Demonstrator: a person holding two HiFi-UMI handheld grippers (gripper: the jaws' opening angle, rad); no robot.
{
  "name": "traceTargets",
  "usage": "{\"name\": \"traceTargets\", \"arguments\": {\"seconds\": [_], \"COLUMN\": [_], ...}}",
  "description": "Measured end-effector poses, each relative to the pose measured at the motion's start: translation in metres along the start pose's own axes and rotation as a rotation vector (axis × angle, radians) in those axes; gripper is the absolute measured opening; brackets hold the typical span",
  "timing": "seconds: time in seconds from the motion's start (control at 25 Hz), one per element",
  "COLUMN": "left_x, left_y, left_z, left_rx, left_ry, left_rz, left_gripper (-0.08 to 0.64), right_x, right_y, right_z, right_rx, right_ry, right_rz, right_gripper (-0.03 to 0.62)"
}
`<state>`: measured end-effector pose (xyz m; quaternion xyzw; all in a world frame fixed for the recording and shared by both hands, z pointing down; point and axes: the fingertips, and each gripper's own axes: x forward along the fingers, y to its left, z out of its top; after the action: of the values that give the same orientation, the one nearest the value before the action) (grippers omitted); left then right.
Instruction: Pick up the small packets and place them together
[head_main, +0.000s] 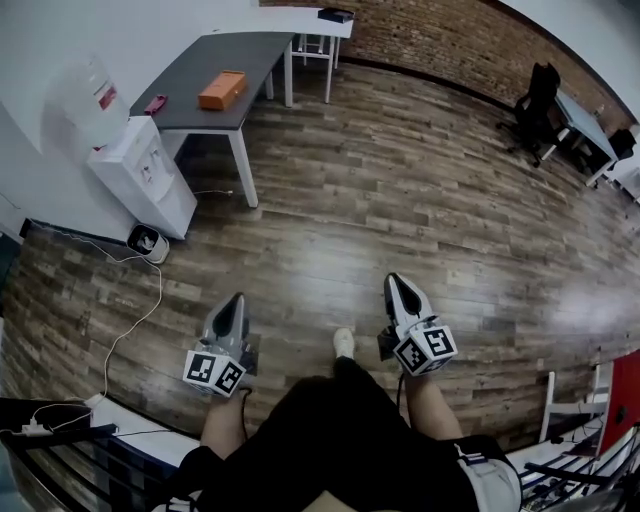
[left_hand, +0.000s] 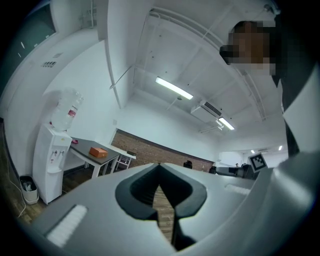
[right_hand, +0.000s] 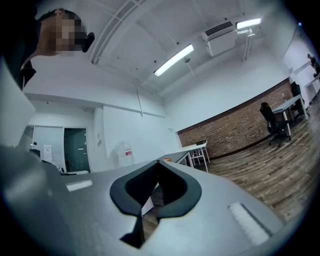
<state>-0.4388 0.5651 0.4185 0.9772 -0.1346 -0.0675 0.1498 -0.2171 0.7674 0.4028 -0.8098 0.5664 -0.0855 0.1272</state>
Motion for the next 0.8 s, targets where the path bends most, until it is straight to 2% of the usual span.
{"name": "traceTargets", "arguments": {"seconds": [0.2, 0.48, 0.8], "left_x": [0.029, 0.086, 0.141], "left_y": [0.012, 0.024, 0.018], "left_z": [0.006, 0.025, 0.017], "left_rx": [0.026, 0.046, 0.08], "left_ry": [-0.014, -0.072, -0.122], "left_rz": [0.048, 0.122, 0.188], "left_gripper": [0.0, 0.0, 0.0], "right_x": [0.044, 0.115, 0.146], "right_y": [-0.025, -0.07, -0.125], "right_z": [0.007, 0.043, 0.048], "right_rx": [0.018, 0.019, 0.022], "right_ry": [-0.021, -0.05, -0.02], "right_rz": [0.04, 0.108, 0.139], "right_gripper": [0.002, 0.002, 0.002]}}
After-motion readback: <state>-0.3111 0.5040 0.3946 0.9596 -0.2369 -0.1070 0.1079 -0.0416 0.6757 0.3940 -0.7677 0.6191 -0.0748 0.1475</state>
